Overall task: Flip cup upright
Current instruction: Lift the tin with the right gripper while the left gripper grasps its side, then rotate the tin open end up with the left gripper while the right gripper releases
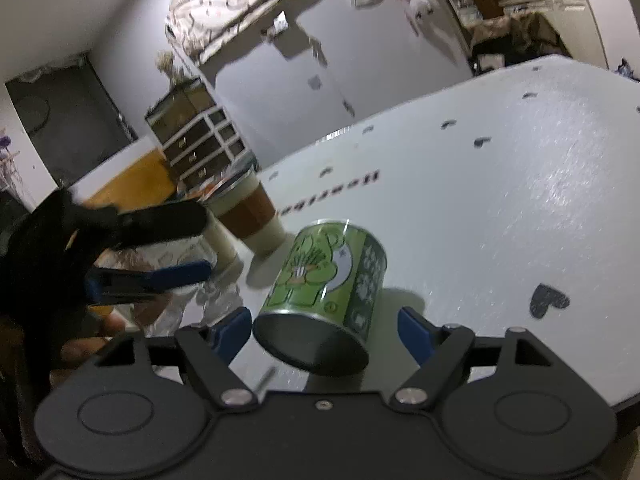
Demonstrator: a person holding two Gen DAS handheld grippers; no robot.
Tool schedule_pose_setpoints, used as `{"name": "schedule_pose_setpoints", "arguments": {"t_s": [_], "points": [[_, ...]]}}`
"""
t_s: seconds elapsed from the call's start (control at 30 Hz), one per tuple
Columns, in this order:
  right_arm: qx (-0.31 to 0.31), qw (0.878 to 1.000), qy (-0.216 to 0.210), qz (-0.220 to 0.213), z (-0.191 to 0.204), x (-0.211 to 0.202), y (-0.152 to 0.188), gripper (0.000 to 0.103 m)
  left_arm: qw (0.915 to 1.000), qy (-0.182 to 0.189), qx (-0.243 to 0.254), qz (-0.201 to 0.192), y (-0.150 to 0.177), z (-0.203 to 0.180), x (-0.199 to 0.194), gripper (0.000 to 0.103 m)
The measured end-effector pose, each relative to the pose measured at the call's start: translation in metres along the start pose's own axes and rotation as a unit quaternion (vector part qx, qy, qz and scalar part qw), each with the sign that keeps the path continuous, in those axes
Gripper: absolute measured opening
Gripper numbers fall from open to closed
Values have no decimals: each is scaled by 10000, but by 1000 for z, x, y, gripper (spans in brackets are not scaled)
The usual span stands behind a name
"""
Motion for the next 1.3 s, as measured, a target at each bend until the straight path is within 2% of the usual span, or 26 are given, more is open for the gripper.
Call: {"name": "schedule_pose_setpoints", "arguments": {"t_s": [0.1, 0.23, 0.37, 0.57, 0.63, 0.73, 0.83, 0.97, 1.07, 1.3], "points": [[165, 9995, -73, -243, -6, 1, 0, 77, 9982, 2, -320, 502, -1, 3, 30, 96], [343, 9986, -281, -274, -9, 3, 1, 73, 9920, -230, -765, 977, 1, 18, 66, 94], [330, 9986, -289, -302, -11, 1, 0, 73, 9873, -271, -1039, 1170, 2, 28, 87, 93], [270, 9987, -291, -317, -9, 1, 0, 72, 9869, -177, -1015, 1238, 0, 23, 97, 75], [236, 9987, -306, -321, -8, 0, 2, 72, 9904, -199, -829, 1088, -1, 20, 85, 74], [84, 9989, -333, -306, -3, -1, 5, 71, 9976, -284, -254, 576, -5, 7, 65, 74], [-148, 9993, -262, -227, 2, 1, 10, 68, 9983, -366, 439, 118, -3, -10, 43, 74], [-332, 9993, -177, -91, 5, 10, 16, 65, 9875, -678, 1379, -356, 10, -29, 25, 74], [-511, 9985, -169, -43, 9, 20, 20, 63, 9771, -991, 1786, -600, 20, -31, 19, 73], [-914, 9956, -92, 183, 20, 51, 27, 53, 9581, -1701, 2028, -1090, 21, -7, 8, 73]]}}
Point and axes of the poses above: each gripper's, at about its wrist camera, not at the fingertips, and x roughly the way its jaws point, z to its left, y to its underside, the point moved 7 cm from there along x, roughly the way its jaws point, and after that the axes turned 2 degrees about -y, right-handed, at the moved point
